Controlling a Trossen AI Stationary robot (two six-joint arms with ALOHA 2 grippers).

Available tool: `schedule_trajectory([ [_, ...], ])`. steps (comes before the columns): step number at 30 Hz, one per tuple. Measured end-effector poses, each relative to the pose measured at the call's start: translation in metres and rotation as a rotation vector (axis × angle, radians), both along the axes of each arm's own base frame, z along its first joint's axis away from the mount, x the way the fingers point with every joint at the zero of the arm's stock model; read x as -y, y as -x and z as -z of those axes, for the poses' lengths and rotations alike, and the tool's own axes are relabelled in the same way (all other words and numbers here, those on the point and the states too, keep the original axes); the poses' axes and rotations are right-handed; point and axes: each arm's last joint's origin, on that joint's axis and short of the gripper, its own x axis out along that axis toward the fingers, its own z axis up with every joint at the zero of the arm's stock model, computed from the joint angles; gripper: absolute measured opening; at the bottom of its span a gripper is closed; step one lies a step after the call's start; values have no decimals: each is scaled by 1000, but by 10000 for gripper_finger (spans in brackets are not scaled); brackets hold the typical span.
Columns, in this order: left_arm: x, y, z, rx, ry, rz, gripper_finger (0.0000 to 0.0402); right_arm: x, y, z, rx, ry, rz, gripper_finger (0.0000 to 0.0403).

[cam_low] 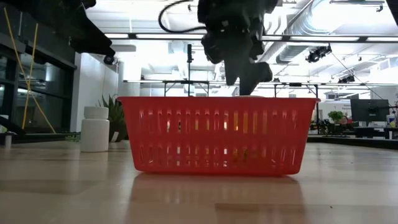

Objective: Pick and place pill bottles into a basket
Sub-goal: Put the orange pill bottle into the red bin

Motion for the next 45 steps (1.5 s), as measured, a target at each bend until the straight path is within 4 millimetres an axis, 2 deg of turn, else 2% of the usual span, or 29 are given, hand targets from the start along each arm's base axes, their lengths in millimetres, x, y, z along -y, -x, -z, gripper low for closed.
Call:
schedule_trajectory([
  [8, 0, 0, 0, 3, 6, -2, 308, 26, 2, 0, 34, 6, -44, 255],
  [18, 0, -1, -1, 19, 8, -3, 308, 40, 0, -2, 118, -48, -86, 252],
  [21, 0, -1, -1, 23, 21, -8, 308, 47, -5, -4, 188, 32, -127, 247],
  [24, 0, -1, -1, 25, 30, -13, 308, 54, -8, -5, 207, 126, -81, 238],
  [31, 0, -1, -1, 25, 30, -14, 308, 66, -7, -5, 229, 154, -102, 215],
  [34, 0, -1, -1, 25, 29, -15, 308, 74, -2, -3, 180, 179, -79, 212],
  [37, 0, -1, -1, 24, 29, -15, 308, 81, 7, 0, 90, 212, -70, 226],
  [45, 0, -1, -1, 24, 29, -16, 308, 92, 25, 4, -85, 274, -81, 299],
])
